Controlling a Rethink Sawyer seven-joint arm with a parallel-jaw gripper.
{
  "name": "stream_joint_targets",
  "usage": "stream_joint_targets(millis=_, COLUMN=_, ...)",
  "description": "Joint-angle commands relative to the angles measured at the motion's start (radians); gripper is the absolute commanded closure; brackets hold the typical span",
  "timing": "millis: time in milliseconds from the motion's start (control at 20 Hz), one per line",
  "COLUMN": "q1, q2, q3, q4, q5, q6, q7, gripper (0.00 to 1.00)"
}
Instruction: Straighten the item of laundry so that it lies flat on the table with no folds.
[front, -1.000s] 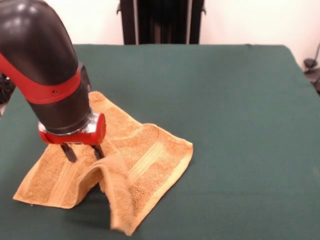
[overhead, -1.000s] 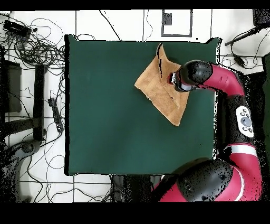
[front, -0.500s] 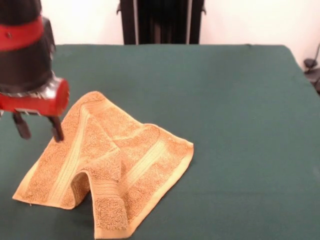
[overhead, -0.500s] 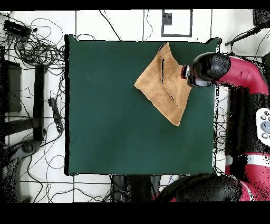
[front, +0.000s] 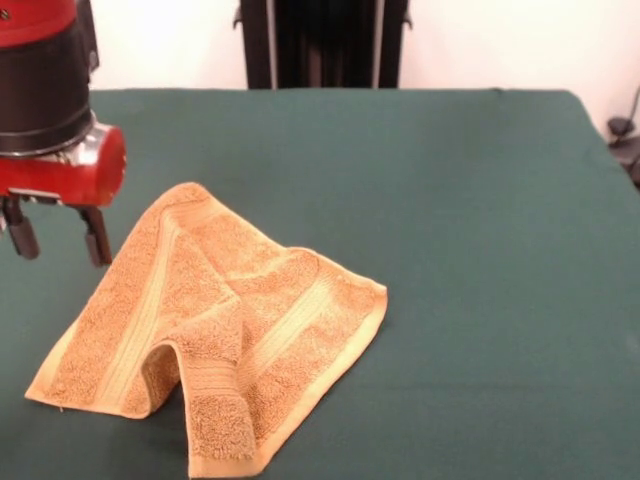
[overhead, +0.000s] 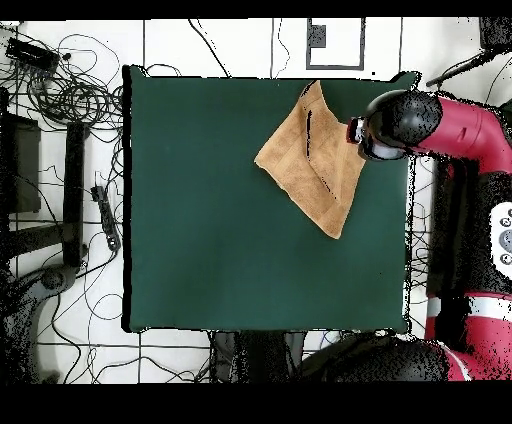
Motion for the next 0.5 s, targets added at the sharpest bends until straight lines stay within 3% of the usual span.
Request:
stream_joint_targets(millis=50, q1=0.068, q2=0.083, q3=0.008, q4=0.041, q5=-0.02, q6=-0.023, q7=-0.011, gripper=0.0)
stream_joint_targets(millis=500, q1=0.031, q2=0.267, q3=0.056, q4=-0.149, q5=-0.065, q6=-0.067, q7=-0.174, gripper=0.0)
